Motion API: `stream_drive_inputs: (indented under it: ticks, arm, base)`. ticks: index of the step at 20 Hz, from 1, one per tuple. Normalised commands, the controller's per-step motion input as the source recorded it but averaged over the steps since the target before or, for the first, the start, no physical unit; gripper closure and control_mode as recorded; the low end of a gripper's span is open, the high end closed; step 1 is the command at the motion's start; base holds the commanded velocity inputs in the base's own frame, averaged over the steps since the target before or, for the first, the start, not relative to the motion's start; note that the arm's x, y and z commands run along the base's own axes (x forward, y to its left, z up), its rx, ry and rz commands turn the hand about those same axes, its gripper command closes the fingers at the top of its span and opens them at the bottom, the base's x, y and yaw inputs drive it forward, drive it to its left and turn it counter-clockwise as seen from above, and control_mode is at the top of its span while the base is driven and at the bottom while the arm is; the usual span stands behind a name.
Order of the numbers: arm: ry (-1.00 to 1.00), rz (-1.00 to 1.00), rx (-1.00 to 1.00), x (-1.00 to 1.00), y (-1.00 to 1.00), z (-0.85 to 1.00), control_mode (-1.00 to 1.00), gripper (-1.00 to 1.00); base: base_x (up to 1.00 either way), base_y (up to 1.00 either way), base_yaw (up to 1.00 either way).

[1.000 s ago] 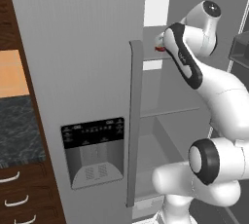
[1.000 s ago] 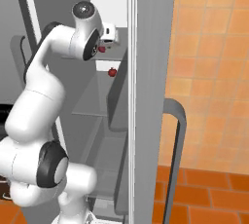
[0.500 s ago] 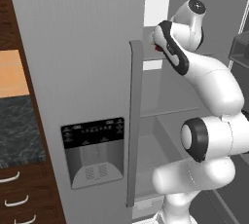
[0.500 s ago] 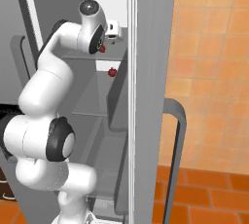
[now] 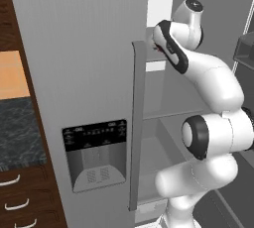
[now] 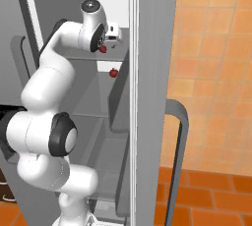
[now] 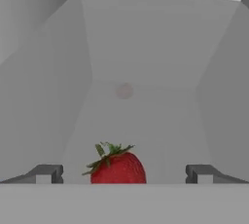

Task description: Take the strawberry from the fridge and place it on top of the pancake, located on the dining counter.

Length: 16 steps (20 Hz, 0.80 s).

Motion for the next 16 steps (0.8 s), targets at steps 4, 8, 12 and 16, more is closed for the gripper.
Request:
stream_drive_inputs:
  ticks: [4,8,12,16]
  arm:
    - [0.0,0.0,0.0,0.15,0.03,-0.02,-1.0,-1.0]
    - [0.1,0.0,0.0,0.07,0.03,-0.3,-1.0,-1.0]
    - [0.07,0.0,0.0,0.15,0.01,-0.31,-1.0,-1.0]
    - [0.01,0.01,0.0,0.22,0.02,-0.2,-1.0,-1.0]
  base:
    - [0.0,0.0,0.0]
    - [0.0,0.0,0.0]
    - [0.0,0.0,0.0]
    - [0.0,0.0,0.0]
